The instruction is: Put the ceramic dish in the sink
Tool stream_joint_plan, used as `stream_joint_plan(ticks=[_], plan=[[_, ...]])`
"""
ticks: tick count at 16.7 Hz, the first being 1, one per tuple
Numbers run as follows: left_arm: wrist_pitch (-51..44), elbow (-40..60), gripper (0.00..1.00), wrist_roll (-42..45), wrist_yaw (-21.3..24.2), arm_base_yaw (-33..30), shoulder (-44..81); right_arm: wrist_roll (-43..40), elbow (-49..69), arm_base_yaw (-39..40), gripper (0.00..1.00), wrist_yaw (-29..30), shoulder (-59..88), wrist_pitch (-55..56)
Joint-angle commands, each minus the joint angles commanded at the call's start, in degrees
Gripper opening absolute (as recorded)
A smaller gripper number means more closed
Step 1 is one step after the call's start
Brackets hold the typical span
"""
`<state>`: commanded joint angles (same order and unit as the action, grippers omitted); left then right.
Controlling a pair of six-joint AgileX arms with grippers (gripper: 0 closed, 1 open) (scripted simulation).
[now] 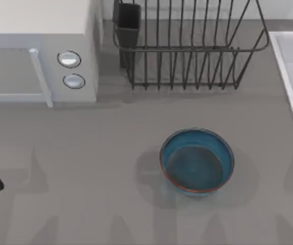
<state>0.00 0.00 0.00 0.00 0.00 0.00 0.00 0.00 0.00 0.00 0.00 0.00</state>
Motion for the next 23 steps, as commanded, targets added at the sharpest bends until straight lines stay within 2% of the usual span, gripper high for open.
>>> stream_joint_plan(ticks=[4,8,19,23], plan=[[0.0,0.0,1.0,0.0,0.0,0.0,0.0,0.68,1.71,0.7,1.0,-0.06,1.72,-1.48],[0.0,0.0,1.0,0.0,0.0,0.0,0.0,4.39,12.23,4.25,1.0,-0.11,12.51,-9.75],[0.0,0.0,1.0,0.0,0.0,0.0,0.0,20.83,60.67,19.98,1.0,0.09,75.28,-49.36],[0.0,0.0,1.0,0.0,0.0,0.0,0.0,25.92,75.64,25.04,1.0,-0.02,93.17,-61.46]])
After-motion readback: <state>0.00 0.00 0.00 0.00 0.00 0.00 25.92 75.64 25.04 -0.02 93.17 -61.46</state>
